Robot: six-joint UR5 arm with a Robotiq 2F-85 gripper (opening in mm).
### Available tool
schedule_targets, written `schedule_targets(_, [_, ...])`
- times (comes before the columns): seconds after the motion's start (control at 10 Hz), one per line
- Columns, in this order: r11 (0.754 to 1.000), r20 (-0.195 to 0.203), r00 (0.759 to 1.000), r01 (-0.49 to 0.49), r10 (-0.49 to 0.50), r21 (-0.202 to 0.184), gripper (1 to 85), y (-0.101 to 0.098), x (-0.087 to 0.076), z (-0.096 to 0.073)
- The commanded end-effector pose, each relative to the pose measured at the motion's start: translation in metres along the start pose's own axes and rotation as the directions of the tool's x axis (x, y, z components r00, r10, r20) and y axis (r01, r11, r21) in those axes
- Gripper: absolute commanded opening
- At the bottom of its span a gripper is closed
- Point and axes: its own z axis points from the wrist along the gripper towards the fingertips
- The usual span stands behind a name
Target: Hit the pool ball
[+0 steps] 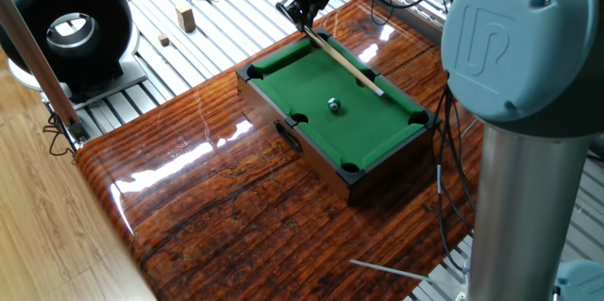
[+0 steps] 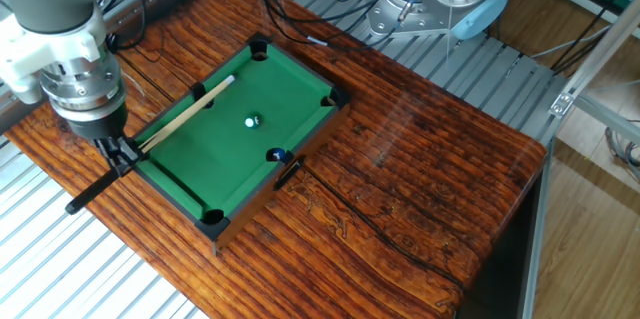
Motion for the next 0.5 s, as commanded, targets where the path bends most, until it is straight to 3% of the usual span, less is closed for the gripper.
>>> schedule_targets(0.0, [1.0, -0.004, 1.0, 0.024, -0.024, -0.013, 20.0, 0.0, 0.001, -0.001])
schedule_targets(0.2, [0.999, -0.012, 0.999, 0.032, -0.033, -0.028, 19.3, 0.006, 0.003, -0.006])
schedule_targets(0.4, [0.999, -0.028, 1.0, 0.012, -0.014, -0.046, 14.7, 0.019, 0.006, -0.023])
